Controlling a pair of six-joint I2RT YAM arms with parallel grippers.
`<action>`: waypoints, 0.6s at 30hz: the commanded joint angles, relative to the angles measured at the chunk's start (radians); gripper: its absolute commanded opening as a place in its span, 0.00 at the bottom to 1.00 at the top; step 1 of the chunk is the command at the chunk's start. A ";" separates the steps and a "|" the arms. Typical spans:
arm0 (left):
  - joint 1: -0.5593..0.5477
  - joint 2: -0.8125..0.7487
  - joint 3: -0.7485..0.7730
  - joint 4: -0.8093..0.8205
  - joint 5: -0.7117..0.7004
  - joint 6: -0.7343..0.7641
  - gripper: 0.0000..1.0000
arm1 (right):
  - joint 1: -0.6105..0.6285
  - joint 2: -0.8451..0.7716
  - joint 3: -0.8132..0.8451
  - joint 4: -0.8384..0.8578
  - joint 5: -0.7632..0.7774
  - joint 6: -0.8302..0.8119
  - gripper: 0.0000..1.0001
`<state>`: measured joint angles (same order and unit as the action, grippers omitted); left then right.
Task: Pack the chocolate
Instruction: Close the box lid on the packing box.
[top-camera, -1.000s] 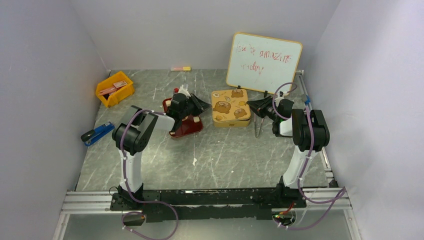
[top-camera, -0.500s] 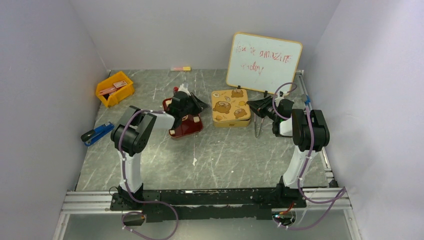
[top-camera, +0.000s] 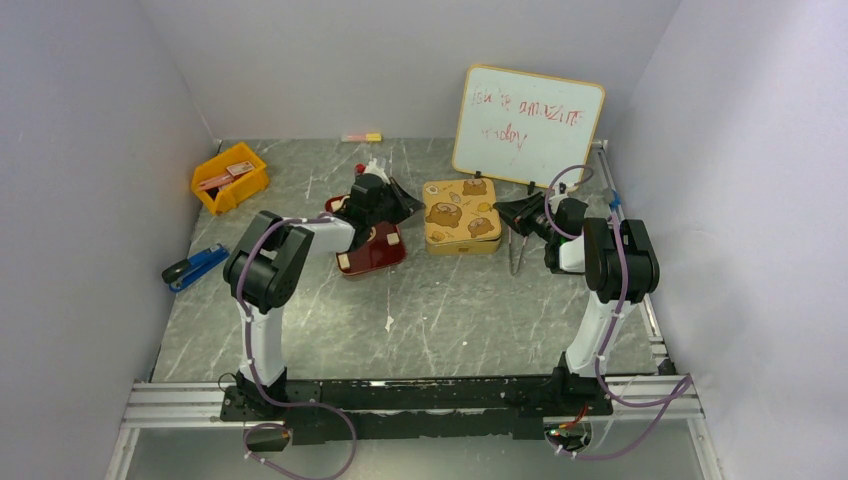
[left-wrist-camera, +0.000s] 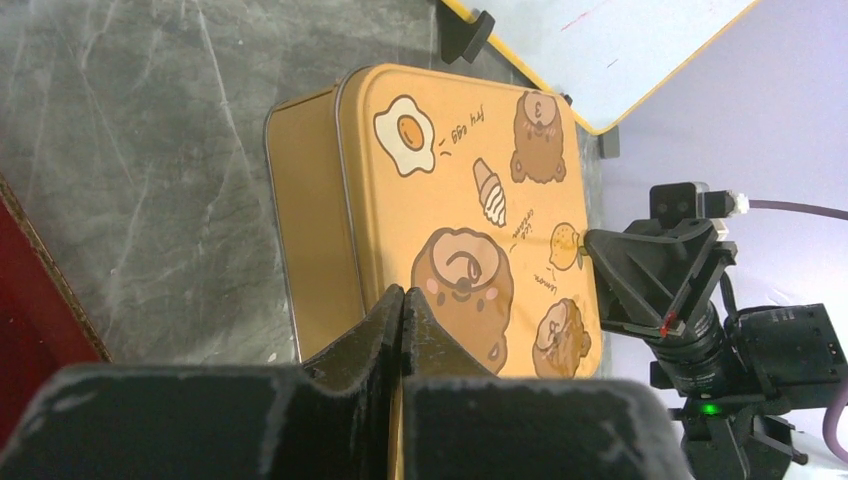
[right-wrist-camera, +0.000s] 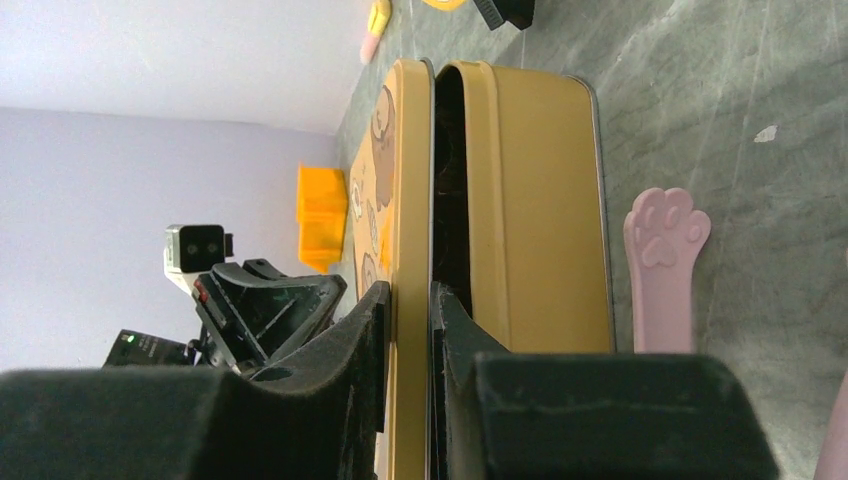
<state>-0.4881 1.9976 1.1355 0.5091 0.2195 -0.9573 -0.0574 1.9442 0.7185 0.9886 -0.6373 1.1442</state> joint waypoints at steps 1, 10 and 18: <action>-0.009 0.001 0.030 -0.024 -0.012 0.032 0.05 | -0.005 -0.018 0.016 0.042 0.002 -0.021 0.03; -0.010 -0.038 0.002 -0.019 -0.059 0.035 0.05 | -0.005 -0.014 0.017 0.044 0.001 -0.023 0.03; -0.010 -0.049 -0.008 -0.039 -0.083 0.043 0.05 | -0.005 -0.022 0.015 0.041 0.001 -0.024 0.03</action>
<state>-0.4946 1.9976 1.1351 0.4744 0.1593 -0.9360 -0.0574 1.9442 0.7185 0.9878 -0.6373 1.1439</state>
